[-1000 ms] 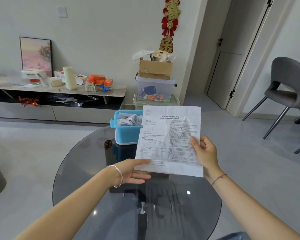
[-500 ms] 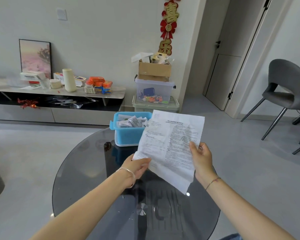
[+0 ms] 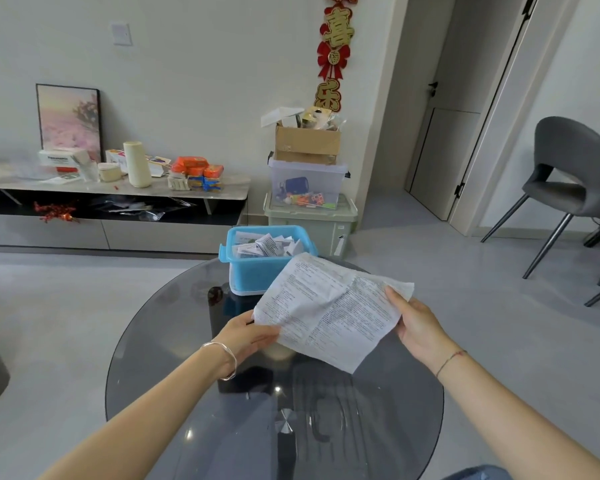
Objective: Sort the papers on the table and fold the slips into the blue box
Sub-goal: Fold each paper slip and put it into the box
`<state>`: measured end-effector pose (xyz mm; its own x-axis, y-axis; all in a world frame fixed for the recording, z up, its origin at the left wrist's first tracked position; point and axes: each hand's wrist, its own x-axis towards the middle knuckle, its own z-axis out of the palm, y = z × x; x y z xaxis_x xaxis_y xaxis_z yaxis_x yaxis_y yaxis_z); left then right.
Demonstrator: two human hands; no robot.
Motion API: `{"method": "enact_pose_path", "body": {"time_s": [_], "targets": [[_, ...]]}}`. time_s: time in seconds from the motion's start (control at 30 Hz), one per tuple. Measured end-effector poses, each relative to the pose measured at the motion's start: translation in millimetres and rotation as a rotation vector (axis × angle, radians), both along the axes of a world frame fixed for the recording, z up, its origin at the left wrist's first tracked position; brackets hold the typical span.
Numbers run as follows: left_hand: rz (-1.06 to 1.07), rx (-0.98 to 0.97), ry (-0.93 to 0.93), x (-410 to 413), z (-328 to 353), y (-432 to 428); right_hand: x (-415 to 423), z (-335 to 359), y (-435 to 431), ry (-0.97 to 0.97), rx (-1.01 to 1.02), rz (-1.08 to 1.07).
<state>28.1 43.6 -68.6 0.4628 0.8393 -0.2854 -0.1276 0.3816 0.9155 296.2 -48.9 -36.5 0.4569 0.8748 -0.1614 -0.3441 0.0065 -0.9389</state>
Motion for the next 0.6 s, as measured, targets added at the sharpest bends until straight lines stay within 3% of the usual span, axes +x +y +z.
{"method": "enact_pose_path", "body": {"time_s": [0.23, 0.3, 0.4, 0.5, 0.6], "targets": [[0.162, 0.541, 0.292, 2.3, -14.3, 15.6, -5.6, 26.4, -3.2, -0.118, 0.07, 0.224], [0.152, 0.778, 0.481, 0.9, -23.7, 32.0, -6.7, 23.2, -8.3, -0.177, 0.027, 0.306], [0.051, 0.982, 0.819, 1.4, -41.3, 47.7, -7.6, -1.1, -18.5, -0.257, -0.093, 0.392], [-0.196, 1.135, 1.116, -2.7, -51.4, 32.9, -10.0, -32.9, -31.9, -0.357, -0.236, 0.412], [-0.287, 1.224, 1.142, -7.7, -51.8, 20.4, -9.2, -47.0, -42.0, -0.453, -0.327, 0.509]]}}
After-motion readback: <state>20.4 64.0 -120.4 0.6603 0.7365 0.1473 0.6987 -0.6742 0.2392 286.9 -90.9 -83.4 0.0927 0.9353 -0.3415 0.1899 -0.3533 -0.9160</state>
